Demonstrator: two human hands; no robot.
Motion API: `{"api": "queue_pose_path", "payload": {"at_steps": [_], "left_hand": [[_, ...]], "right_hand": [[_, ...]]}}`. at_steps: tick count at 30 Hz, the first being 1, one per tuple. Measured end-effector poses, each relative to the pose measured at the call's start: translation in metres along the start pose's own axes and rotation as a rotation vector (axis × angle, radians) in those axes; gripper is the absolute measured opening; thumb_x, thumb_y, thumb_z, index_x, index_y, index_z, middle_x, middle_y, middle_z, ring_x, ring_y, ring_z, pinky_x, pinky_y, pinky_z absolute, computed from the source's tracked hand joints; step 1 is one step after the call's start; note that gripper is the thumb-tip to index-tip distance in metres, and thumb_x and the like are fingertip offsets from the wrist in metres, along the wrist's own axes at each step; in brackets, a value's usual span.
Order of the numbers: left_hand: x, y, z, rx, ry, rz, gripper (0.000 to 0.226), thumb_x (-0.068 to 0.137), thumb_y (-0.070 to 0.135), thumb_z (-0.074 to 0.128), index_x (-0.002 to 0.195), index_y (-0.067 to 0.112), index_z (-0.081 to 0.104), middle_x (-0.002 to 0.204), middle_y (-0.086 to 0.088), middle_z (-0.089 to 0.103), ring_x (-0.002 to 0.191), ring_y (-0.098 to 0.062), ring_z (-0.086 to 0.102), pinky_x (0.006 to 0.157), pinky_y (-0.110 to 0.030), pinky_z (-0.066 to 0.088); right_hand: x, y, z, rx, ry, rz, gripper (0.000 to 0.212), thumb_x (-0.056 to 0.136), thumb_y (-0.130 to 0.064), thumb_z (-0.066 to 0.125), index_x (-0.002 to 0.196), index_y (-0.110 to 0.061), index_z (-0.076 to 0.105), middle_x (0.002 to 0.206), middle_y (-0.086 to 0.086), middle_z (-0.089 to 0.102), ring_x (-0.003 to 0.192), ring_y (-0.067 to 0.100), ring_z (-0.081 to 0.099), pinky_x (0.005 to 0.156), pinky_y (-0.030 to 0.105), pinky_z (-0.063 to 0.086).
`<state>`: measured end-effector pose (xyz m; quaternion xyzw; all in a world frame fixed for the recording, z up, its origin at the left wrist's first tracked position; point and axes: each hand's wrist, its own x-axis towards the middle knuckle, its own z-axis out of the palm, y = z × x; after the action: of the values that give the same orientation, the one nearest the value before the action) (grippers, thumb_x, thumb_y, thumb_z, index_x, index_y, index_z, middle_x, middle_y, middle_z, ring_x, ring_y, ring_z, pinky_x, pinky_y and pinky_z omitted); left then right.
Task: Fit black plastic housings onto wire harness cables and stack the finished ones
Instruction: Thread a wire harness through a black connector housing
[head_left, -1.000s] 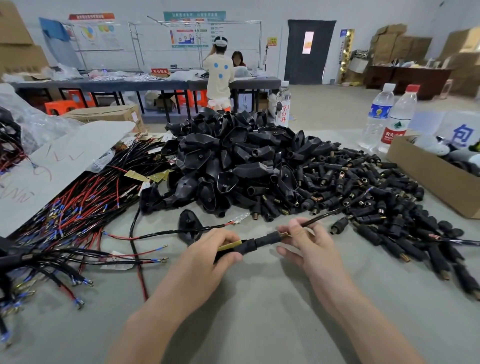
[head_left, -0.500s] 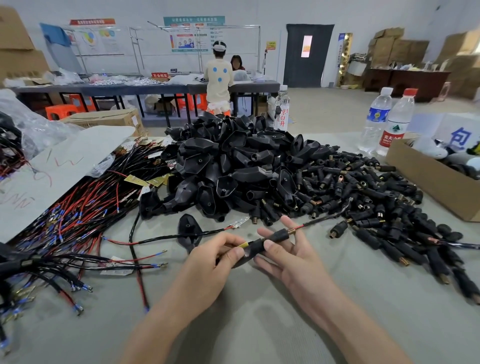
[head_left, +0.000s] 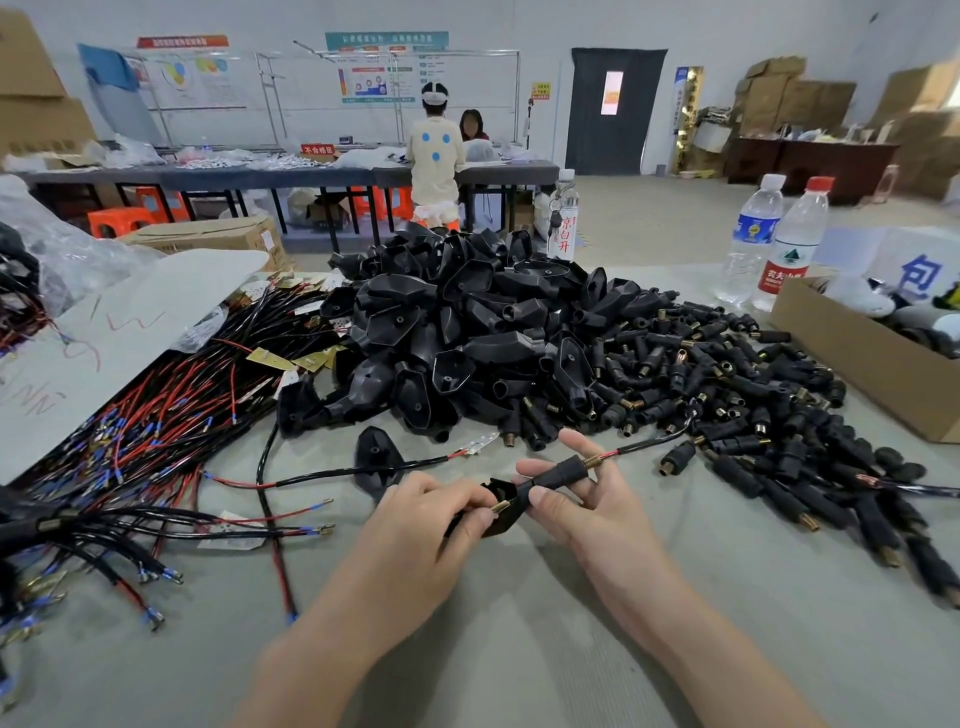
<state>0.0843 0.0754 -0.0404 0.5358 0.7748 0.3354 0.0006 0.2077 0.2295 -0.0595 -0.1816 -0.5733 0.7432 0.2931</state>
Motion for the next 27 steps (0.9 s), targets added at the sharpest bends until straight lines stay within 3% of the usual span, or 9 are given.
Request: {"api": "queue_pose_path", "payload": {"at_steps": [4, 7, 11, 13, 19, 27], "left_hand": [[-0.001, 0.003, -0.001, 0.028, 0.057, 0.012, 0.012, 0.100, 0.036, 0.052, 0.106, 0.037, 0.063, 0.094, 0.015, 0.052, 0.097, -0.005, 0.049, 0.084, -0.023, 0.041], [0.000, 0.009, -0.004, 0.214, 0.186, 0.101, 0.007, 0.097, 0.025, 0.060, 0.093, 0.024, 0.065, 0.078, 0.011, 0.060, 0.073, -0.013, 0.056, 0.064, -0.026, 0.043], [0.003, 0.011, -0.003, 0.326, 0.204, 0.147, 0.010, 0.091, 0.018, 0.071, 0.088, 0.020, 0.061, 0.060, 0.012, 0.057, 0.048, -0.010, 0.056, 0.039, -0.033, 0.046], [0.002, 0.008, -0.001, 0.257, 0.192, 0.123, 0.007, 0.094, 0.020, 0.066, 0.091, 0.021, 0.061, 0.068, 0.012, 0.058, 0.055, -0.010, 0.058, 0.046, -0.035, 0.049], [0.004, -0.001, 0.004, -0.114, 0.079, 0.046, 0.005, 0.096, 0.019, 0.064, 0.098, 0.024, 0.066, 0.104, 0.018, 0.062, 0.098, -0.001, 0.060, 0.085, -0.020, 0.045], [0.001, -0.001, 0.008, -0.166, 0.000, -0.010, 0.016, 0.099, 0.021, 0.056, 0.101, 0.034, 0.063, 0.116, 0.033, 0.057, 0.120, 0.004, 0.049, 0.096, -0.005, 0.031]], "right_hand": [[-0.001, 0.000, -0.001, 0.011, -0.013, 0.002, 0.053, 0.093, 0.006, 0.061, 0.134, -0.024, 0.044, 0.115, 0.008, 0.074, 0.110, 0.023, 0.070, 0.099, 0.039, 0.054], [-0.001, -0.001, 0.000, 0.034, -0.027, 0.018, 0.051, 0.094, 0.006, 0.059, 0.134, -0.022, 0.044, 0.114, 0.010, 0.074, 0.110, 0.026, 0.070, 0.095, 0.035, 0.057], [0.000, -0.004, -0.001, 0.073, -0.026, 0.048, 0.050, 0.093, 0.004, 0.061, 0.132, -0.021, 0.046, 0.112, 0.012, 0.074, 0.109, 0.026, 0.070, 0.087, 0.029, 0.058], [0.000, -0.006, -0.002, 0.081, -0.018, 0.061, 0.049, 0.092, 0.004, 0.062, 0.132, -0.021, 0.046, 0.112, 0.010, 0.075, 0.108, 0.024, 0.071, 0.085, 0.027, 0.058], [0.000, -0.006, -0.002, 0.149, 0.030, 0.098, 0.047, 0.092, 0.009, 0.060, 0.129, -0.017, 0.050, 0.108, 0.012, 0.075, 0.101, 0.023, 0.073, 0.075, 0.023, 0.058], [0.001, -0.006, -0.001, 0.189, 0.067, 0.112, 0.042, 0.093, 0.008, 0.059, 0.127, -0.015, 0.052, 0.103, 0.011, 0.077, 0.097, 0.020, 0.074, 0.075, 0.024, 0.059]]}}
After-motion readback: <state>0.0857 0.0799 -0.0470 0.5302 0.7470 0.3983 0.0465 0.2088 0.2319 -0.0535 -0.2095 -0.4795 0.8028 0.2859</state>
